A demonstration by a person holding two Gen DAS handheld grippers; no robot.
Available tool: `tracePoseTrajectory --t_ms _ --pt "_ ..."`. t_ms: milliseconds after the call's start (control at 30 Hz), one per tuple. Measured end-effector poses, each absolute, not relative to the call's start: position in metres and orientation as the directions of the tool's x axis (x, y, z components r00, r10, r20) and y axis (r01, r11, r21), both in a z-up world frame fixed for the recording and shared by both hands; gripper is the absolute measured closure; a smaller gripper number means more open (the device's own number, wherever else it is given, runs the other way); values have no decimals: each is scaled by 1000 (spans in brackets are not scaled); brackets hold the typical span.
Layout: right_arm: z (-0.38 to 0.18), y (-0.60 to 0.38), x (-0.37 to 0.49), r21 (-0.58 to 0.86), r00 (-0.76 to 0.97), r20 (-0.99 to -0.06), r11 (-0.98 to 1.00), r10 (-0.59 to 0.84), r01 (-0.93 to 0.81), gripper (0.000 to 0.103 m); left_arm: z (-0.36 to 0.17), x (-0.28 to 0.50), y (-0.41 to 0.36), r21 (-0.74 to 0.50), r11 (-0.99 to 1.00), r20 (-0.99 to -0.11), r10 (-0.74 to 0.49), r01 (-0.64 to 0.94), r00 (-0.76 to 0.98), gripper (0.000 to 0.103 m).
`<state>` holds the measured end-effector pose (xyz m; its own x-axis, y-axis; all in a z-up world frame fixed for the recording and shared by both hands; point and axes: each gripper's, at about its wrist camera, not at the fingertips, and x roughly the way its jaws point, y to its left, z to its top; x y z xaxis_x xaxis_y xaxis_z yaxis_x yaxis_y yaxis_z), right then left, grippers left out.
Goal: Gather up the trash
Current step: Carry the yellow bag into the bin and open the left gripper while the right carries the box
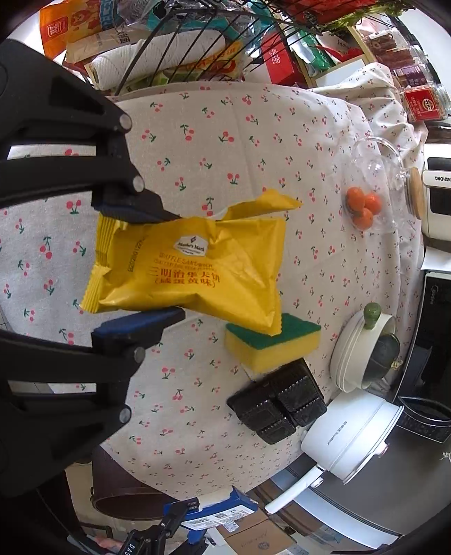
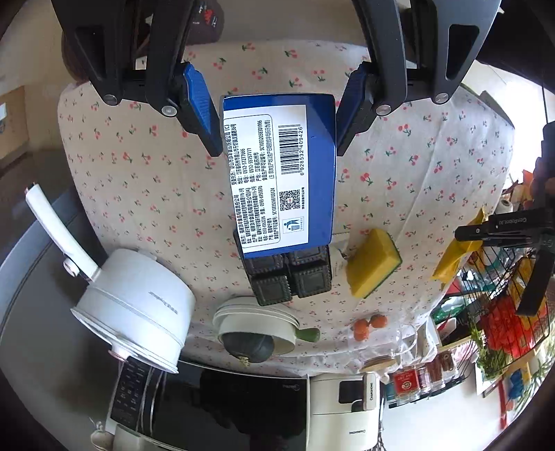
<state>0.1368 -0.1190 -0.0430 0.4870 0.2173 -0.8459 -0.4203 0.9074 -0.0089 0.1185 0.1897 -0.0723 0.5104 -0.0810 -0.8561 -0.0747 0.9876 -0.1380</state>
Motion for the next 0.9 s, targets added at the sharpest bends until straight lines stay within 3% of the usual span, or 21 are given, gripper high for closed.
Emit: tracePoseTrajectory --t_ms 300,900 --pt "-43 -204 123 68 448 -874 959 190 -274 39 -59 123 113 -167 983 -839 -180 71 513 56" --pt "-72 -329 73 43 412 -907 993 85 -111 39 -59 127 -61 -194 906 -843 -350 376 409 56"
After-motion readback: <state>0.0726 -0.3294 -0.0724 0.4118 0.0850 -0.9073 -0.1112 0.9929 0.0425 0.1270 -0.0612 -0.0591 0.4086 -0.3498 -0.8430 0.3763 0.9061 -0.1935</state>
